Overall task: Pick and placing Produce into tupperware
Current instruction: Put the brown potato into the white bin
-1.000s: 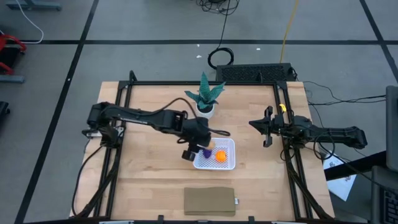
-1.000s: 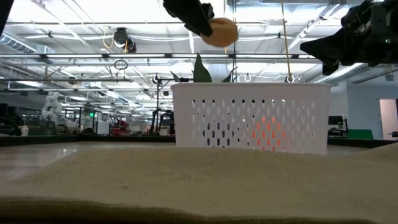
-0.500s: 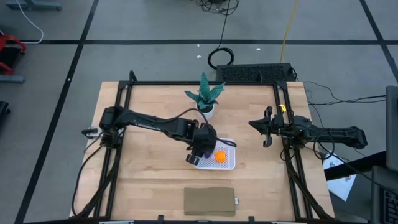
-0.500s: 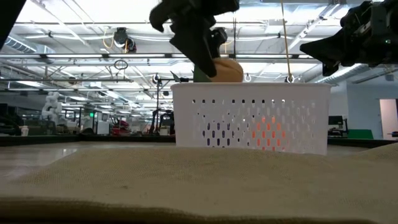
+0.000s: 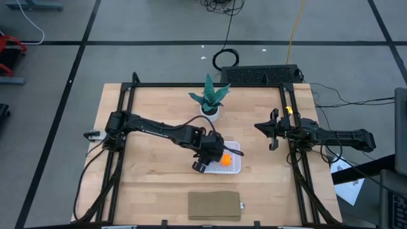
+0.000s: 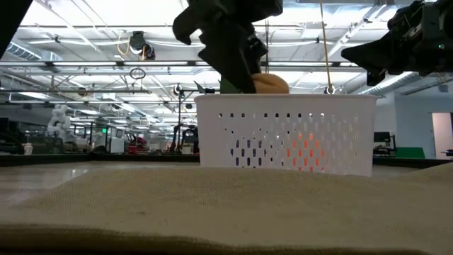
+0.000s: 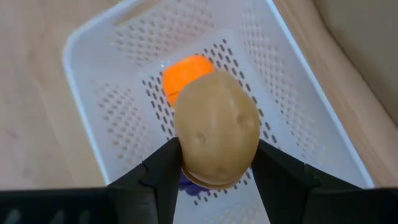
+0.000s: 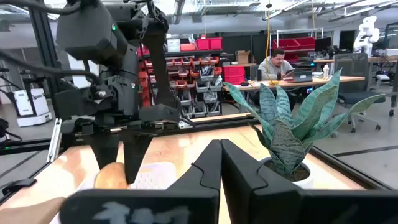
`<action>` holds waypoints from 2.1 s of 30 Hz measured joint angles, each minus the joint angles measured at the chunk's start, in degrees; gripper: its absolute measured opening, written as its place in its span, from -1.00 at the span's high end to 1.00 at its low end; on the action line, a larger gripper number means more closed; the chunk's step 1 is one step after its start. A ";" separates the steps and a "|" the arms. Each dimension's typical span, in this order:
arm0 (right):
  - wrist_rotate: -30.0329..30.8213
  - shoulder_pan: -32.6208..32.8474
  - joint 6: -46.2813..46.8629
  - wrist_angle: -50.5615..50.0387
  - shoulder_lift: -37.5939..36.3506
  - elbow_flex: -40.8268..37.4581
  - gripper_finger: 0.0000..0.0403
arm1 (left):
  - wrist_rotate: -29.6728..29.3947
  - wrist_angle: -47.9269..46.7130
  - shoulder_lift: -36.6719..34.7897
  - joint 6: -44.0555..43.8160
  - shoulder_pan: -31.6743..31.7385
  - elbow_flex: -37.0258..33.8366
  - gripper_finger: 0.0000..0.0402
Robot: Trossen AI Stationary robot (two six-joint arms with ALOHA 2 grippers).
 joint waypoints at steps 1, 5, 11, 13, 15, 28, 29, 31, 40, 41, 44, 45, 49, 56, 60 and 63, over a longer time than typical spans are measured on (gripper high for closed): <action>0.00 -0.01 -0.01 -0.02 0.00 0.00 1.00 | 0.02 -0.29 0.13 0.46 -0.08 -0.03 0.11; 0.01 0.00 -0.01 -0.02 0.02 0.00 1.00 | 0.07 0.92 1.45 1.69 -0.10 -0.05 0.11; 0.00 0.01 0.12 -0.16 0.26 0.00 1.00 | 0.47 2.92 3.21 2.31 0.18 -0.10 0.11; 0.01 0.00 0.11 0.06 0.58 0.00 1.00 | 0.50 2.59 3.35 2.72 0.18 -0.10 0.11; 0.00 0.00 0.10 -0.16 0.73 0.00 1.00 | 0.69 2.79 3.33 3.12 0.18 -0.10 0.11; 0.02 -0.01 0.12 -0.06 0.85 0.00 1.00 | 3.15 1.84 5.68 4.71 0.29 -0.13 0.11; 0.02 0.01 0.12 -0.02 0.85 0.00 1.00 | 3.15 1.43 6.09 4.67 0.29 -0.14 0.11; 0.00 -0.01 0.12 -0.21 0.87 0.00 1.00 | 3.15 1.84 6.62 4.67 0.29 -0.12 0.11; 0.00 -0.01 0.12 -0.02 1.44 0.00 1.00 | 3.65 0.76 8.26 5.36 0.34 -0.06 0.11; 0.00 -0.01 0.12 -0.02 1.44 0.00 1.00 | 3.61 0.61 8.43 5.57 0.34 -0.07 0.11; 0.00 -0.01 0.12 -0.02 1.44 0.00 1.00 | 3.63 0.27 9.30 5.73 0.34 -0.17 0.11; 0.01 0.00 0.12 -0.02 1.44 0.00 1.00 | 3.61 0.46 9.37 5.95 0.34 -0.17 0.11; 0.00 -0.01 0.07 -0.02 1.49 0.00 1.00 | 3.61 0.13 9.39 6.12 0.34 -0.17 0.11; 0.00 0.01 -0.03 -0.02 1.49 0.00 1.00 | 3.58 0.15 9.30 6.14 0.34 -0.14 0.11; 0.00 -0.01 -0.03 -0.02 1.49 0.00 1.00 | 5.03 0.15 9.30 5.48 0.34 -0.14 0.10; 0.00 -0.01 -0.03 -0.02 1.49 0.00 1.00 | 5.92 0.15 9.30 4.57 0.34 -0.14 0.07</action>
